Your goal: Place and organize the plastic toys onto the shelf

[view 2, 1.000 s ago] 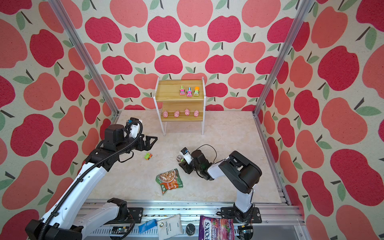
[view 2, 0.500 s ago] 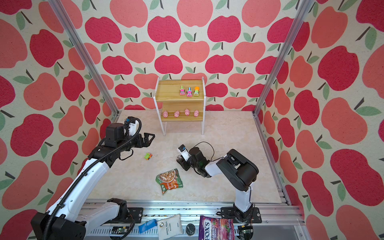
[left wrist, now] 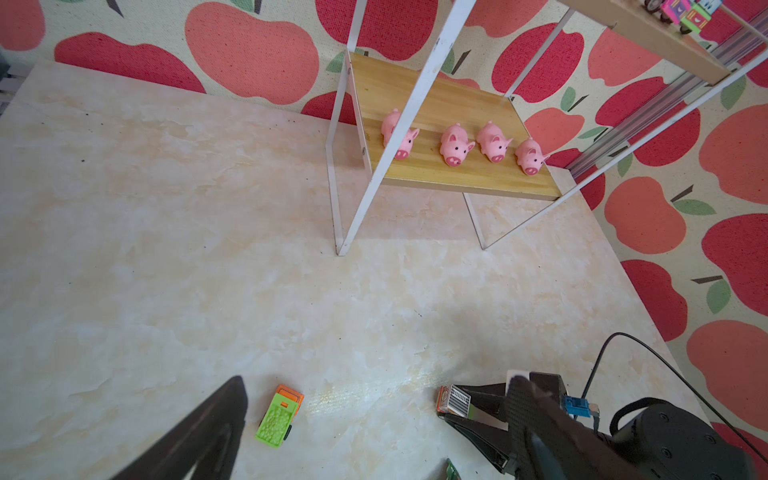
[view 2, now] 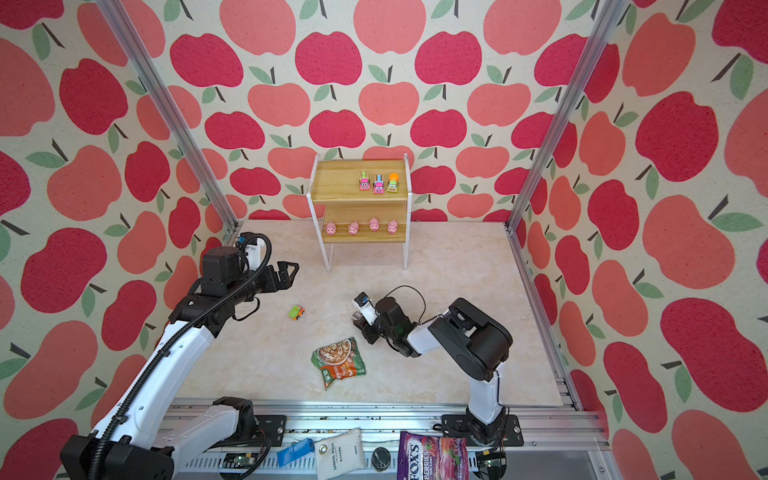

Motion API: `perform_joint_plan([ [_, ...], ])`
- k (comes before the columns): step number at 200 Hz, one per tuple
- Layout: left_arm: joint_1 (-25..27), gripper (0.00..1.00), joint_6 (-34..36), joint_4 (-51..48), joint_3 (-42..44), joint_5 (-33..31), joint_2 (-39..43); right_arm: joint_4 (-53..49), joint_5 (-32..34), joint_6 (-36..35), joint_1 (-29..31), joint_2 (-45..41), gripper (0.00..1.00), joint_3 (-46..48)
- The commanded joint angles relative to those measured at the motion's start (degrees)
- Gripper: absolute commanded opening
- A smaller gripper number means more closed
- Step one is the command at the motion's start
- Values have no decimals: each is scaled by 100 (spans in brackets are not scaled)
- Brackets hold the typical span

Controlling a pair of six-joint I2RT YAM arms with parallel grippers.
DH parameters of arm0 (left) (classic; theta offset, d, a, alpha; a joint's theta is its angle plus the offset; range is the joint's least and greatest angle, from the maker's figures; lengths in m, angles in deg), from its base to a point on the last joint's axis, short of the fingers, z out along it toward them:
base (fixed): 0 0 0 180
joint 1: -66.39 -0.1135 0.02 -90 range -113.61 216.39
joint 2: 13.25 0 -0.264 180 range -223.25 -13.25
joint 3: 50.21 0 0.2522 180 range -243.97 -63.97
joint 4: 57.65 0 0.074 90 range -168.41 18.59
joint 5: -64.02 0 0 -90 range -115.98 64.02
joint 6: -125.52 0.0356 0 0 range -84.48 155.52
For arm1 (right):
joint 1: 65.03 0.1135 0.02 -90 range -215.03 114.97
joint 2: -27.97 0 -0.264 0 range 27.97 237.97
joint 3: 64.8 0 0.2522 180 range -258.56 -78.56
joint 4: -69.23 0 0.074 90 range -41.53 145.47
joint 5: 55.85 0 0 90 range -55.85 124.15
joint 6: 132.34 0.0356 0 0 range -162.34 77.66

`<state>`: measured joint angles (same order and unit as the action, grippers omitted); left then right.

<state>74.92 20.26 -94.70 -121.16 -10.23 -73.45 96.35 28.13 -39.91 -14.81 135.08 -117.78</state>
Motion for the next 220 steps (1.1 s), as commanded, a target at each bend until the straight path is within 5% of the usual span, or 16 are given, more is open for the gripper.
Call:
perform_joint_plan([
  [1, -87, 99, -134, 184, 80, -180, 97, -310, 321, -96, 108, -325, 27, -128],
  [44, -158, 99, -194, 185, 92, -271, 85, -2264, 1101, 11, 406, -1696, 24, -877],
  [85, -44, 99, -206, -195, -419, -674, -82, -4940, 1889, 364, 481, -2254, 26, -3183],
  [124, 303, 99, -42, -845, -1331, -1452, -658, -6907, 2650, 477, 376, -1201, 25, -6182],
  [197, 355, 99, 94, -477, -1062, -1253, -826, -8461, 3700, 505, 137, 1728, 25, -11242],
  [220, 402, 100, 98, -391, -940, -1185, -800, -8322, 3769, 610, 9, 2116, 25, -11792],
])
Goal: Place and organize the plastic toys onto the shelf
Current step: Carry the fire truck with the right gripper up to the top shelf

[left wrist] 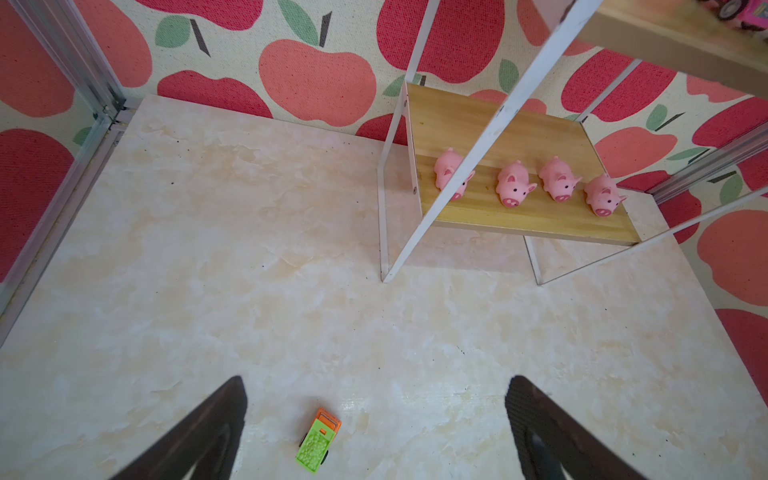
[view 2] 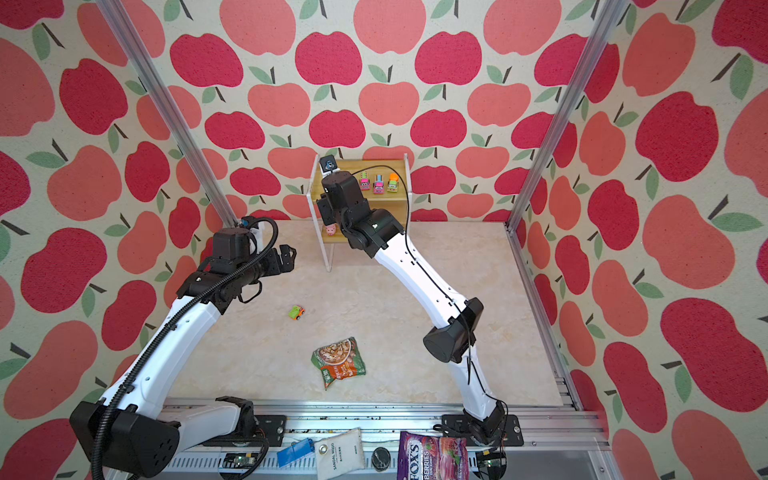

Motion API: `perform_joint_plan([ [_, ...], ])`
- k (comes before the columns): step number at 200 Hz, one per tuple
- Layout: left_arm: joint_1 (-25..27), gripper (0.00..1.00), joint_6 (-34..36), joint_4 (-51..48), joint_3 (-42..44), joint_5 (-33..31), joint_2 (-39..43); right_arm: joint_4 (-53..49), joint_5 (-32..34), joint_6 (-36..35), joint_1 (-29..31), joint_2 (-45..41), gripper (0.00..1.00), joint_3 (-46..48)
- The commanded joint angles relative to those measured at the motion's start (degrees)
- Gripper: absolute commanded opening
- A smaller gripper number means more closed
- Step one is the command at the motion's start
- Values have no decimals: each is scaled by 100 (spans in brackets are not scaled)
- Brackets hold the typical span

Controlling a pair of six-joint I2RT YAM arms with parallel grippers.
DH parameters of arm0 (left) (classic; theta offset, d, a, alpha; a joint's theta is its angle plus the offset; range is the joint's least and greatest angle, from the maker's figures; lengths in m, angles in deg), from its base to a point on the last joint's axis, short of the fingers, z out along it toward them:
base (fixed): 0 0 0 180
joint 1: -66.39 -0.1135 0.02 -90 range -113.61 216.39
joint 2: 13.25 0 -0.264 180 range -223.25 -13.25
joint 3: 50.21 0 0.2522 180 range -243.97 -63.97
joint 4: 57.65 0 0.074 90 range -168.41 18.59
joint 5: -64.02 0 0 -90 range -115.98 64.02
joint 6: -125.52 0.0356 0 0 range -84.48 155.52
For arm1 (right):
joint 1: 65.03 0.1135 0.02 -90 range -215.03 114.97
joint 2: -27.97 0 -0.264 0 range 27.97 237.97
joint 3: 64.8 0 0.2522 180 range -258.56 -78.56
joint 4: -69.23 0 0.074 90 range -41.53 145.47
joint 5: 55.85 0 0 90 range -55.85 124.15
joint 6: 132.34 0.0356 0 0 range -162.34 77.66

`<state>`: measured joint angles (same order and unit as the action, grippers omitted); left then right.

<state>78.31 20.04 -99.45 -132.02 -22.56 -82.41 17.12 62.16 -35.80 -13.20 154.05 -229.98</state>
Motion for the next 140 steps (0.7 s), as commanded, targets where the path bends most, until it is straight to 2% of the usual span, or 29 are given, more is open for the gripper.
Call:
perform_joint_plan([
  [1, 64, 100, 118, 81, 149, 51, 96, -378, 369, 203, -159, 221, 25, -573],
  [46, 173, 100, 116, 171, 318, 203, 11, 471, 405, 260, -310, 230, 25, -187],
  [140, 127, 100, 28, 227, 327, 415, -128, 1264, 539, 494, -367, 570, 27, -187],
])
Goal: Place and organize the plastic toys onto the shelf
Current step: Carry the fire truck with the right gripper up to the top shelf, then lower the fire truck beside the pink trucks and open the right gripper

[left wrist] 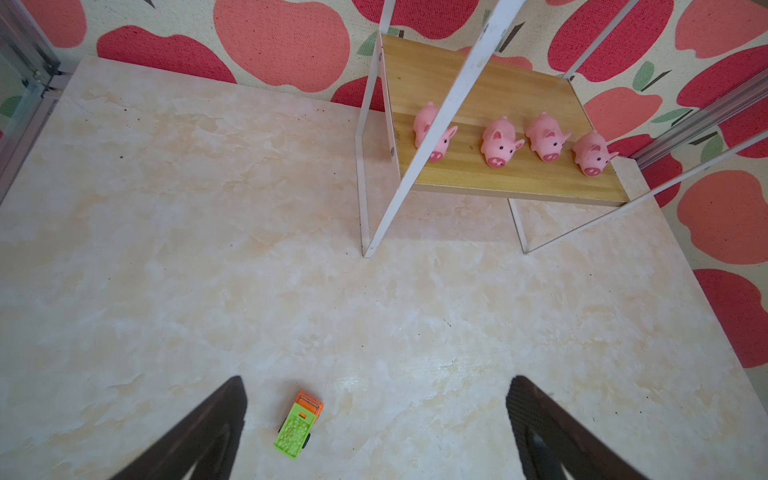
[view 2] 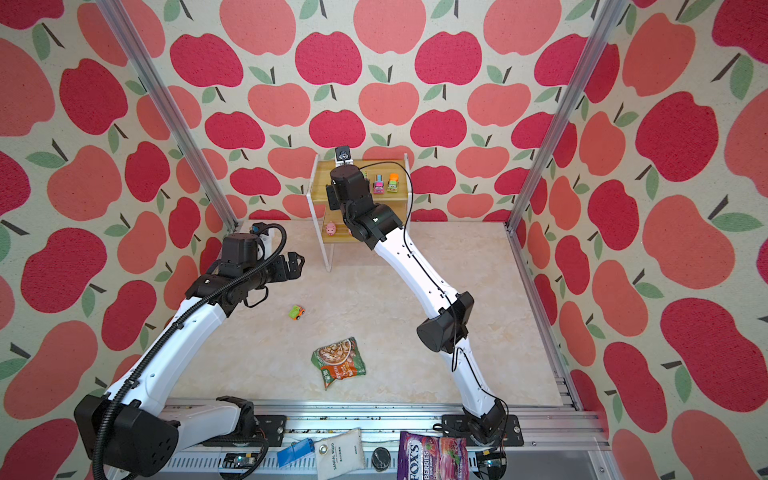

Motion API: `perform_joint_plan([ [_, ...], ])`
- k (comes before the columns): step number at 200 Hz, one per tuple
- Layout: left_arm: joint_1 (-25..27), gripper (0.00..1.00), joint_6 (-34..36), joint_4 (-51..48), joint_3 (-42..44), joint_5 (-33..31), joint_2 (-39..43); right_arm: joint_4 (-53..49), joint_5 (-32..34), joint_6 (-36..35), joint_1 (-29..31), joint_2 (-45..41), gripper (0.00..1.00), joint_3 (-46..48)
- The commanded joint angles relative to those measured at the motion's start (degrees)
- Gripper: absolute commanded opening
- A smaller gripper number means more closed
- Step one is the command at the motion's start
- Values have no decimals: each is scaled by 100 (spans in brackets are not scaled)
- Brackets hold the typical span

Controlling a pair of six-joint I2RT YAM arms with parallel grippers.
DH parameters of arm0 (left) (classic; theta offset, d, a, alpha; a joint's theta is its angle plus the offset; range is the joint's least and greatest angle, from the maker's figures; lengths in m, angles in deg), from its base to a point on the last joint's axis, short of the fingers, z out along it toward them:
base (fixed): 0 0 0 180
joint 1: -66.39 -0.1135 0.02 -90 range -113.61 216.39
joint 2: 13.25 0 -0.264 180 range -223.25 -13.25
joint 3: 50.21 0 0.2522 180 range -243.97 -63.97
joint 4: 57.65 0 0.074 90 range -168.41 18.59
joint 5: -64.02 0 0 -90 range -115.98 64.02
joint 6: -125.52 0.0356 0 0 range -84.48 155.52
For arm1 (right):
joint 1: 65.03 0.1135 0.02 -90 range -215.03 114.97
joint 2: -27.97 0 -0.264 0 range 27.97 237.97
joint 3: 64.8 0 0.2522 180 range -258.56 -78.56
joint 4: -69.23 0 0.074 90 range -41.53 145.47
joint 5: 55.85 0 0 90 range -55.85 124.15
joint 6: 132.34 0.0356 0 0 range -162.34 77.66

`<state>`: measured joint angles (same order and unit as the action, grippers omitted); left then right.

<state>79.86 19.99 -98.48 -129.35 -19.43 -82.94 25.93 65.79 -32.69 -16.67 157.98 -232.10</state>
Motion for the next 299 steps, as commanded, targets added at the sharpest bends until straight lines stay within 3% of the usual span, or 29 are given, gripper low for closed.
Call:
perform_joint_plan([
  [1, -28, 100, 32, 123, 61, 106, -78, 394, 176, 189, -19, 179, 27, 30],
  [127, -56, 100, -16, 165, 94, 227, -71, 878, 587, 259, -80, 622, 28, 24],
  [218, -63, 99, -55, 201, 111, 307, -44, 1001, 528, 437, -168, 913, 30, -59],
  [239, -73, 100, -54, 195, 111, 312, -40, 928, 519, 452, -178, 999, 33, -181],
  [299, -114, 100, -55, 209, 121, 320, -41, 1096, 393, 305, -169, 770, 54, -210],
])
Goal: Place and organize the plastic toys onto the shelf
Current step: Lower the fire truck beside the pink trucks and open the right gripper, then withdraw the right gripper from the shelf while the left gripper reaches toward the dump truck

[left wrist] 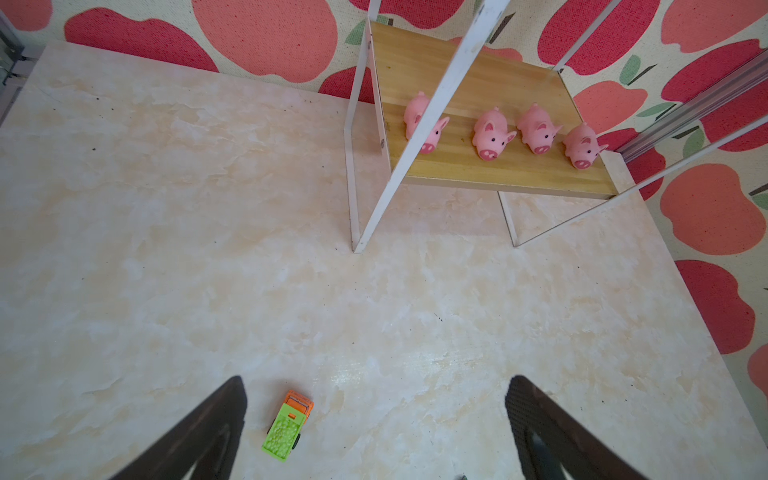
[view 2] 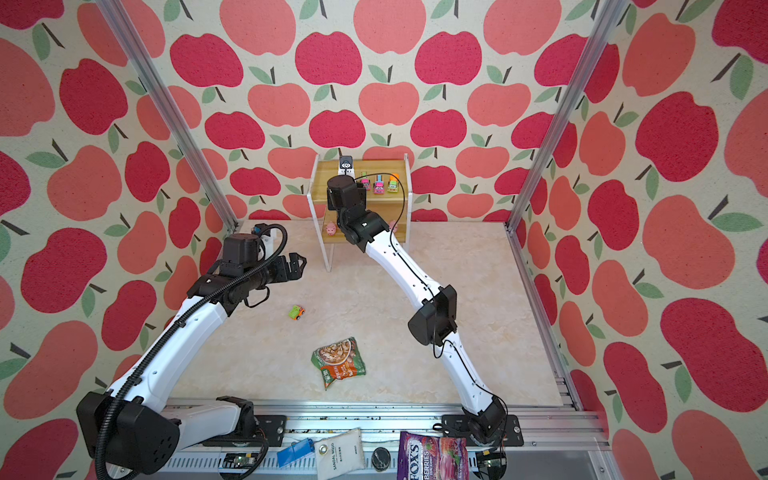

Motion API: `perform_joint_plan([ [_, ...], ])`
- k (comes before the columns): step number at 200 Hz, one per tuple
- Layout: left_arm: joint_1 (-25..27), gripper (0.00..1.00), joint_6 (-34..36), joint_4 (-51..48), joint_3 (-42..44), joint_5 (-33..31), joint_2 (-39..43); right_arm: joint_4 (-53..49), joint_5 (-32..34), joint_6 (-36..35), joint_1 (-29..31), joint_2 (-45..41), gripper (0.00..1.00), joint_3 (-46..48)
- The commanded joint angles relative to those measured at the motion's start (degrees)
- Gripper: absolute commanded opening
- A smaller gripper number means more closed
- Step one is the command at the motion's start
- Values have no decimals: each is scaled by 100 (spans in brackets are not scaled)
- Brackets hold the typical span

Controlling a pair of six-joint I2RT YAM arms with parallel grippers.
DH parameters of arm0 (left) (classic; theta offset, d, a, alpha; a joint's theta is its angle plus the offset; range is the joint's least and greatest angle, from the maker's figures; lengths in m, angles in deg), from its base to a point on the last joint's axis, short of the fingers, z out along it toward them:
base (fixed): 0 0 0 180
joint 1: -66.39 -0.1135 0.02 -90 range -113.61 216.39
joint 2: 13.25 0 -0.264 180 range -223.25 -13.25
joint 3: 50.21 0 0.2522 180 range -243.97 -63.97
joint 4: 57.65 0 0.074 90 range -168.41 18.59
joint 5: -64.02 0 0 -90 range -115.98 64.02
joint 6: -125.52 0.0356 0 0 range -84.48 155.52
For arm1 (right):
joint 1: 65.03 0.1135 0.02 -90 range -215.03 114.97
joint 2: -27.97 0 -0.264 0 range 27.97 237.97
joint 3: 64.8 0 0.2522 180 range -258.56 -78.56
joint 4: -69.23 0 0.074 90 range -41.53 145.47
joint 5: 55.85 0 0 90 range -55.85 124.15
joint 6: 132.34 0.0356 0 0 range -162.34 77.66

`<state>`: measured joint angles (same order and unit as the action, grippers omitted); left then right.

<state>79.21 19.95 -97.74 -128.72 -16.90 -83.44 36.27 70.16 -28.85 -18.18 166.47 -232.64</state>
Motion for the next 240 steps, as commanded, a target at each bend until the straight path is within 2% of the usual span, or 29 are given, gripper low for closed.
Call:
perform_joint_plan([
  [1, -50, 100, -51, 136, 54, 67, 8, 68, -47, -86, -14, -86, 54, -152],
  [39, -125, 100, -60, 178, 90, 75, 7, 290, -80, -424, 73, -432, 62, -137],
  [98, -334, 100, -112, 306, 214, 93, -15, 903, 110, -1437, 433, -1309, 71, 141],
  [120, -435, 100, -177, 317, 252, 92, -74, 915, 162, -1669, 554, -1809, 73, 669],
  [145, -546, 100, -260, 285, 279, 21, -213, 963, -15, -1617, 632, -2735, 74, 2082],
  [173, -587, 99, -313, 116, 244, -200, -459, 916, -617, -1346, 625, -4030, 75, 4114],
  [205, -631, 99, -465, -156, 202, -405, -861, 971, -2009, -1191, 639, -5318, 75, 6582],
  [240, -672, 100, -697, -756, -75, -441, -1521, 1138, -2816, -951, 720, -6022, 73, 8536],
])
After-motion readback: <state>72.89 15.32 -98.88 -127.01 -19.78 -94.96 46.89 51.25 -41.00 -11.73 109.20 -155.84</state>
